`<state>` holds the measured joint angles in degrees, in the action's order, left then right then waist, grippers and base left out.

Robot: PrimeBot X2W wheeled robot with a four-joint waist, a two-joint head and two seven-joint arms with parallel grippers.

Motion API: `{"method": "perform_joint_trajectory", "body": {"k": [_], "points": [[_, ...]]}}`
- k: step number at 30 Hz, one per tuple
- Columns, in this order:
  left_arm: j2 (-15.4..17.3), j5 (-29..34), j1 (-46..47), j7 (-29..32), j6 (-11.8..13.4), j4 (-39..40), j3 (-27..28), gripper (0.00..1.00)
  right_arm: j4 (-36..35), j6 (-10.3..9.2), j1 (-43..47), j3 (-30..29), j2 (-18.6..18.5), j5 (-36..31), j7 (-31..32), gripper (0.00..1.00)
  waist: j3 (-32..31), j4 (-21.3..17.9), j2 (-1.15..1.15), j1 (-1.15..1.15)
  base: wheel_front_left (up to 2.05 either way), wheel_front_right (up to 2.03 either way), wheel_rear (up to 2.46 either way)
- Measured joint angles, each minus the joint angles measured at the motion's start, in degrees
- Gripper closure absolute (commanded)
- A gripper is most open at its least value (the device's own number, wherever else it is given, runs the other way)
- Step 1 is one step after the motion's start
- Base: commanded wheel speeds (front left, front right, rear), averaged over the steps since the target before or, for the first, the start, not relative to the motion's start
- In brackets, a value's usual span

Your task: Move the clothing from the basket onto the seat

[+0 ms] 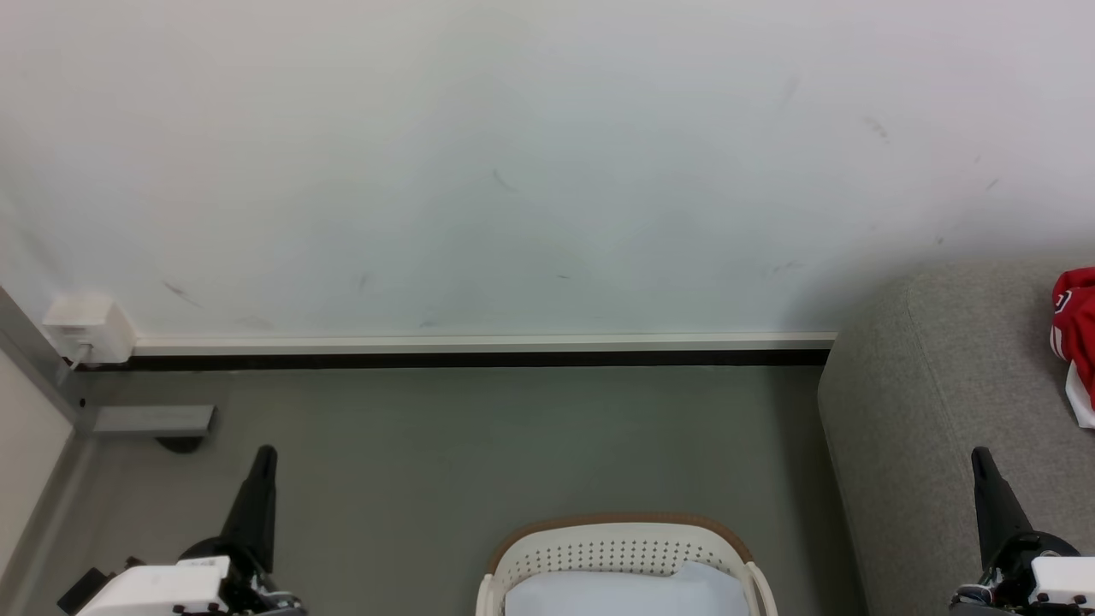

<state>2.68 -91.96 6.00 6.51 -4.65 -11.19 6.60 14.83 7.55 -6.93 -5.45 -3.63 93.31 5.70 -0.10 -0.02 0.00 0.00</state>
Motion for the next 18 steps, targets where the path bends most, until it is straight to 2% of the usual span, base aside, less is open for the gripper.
{"method": "perform_joint_trajectory", "body": {"k": [18], "points": [[0.0, 0.0, 0.0, 0.0, 0.0, 0.0, 0.0, 1.0, 0.0, 0.0, 0.0, 0.2, -0.1, 0.1, -0.1, 1.0, 0.0, 0.0, 0.0, 0.0, 0.0, 0.0, 0.0]]}}
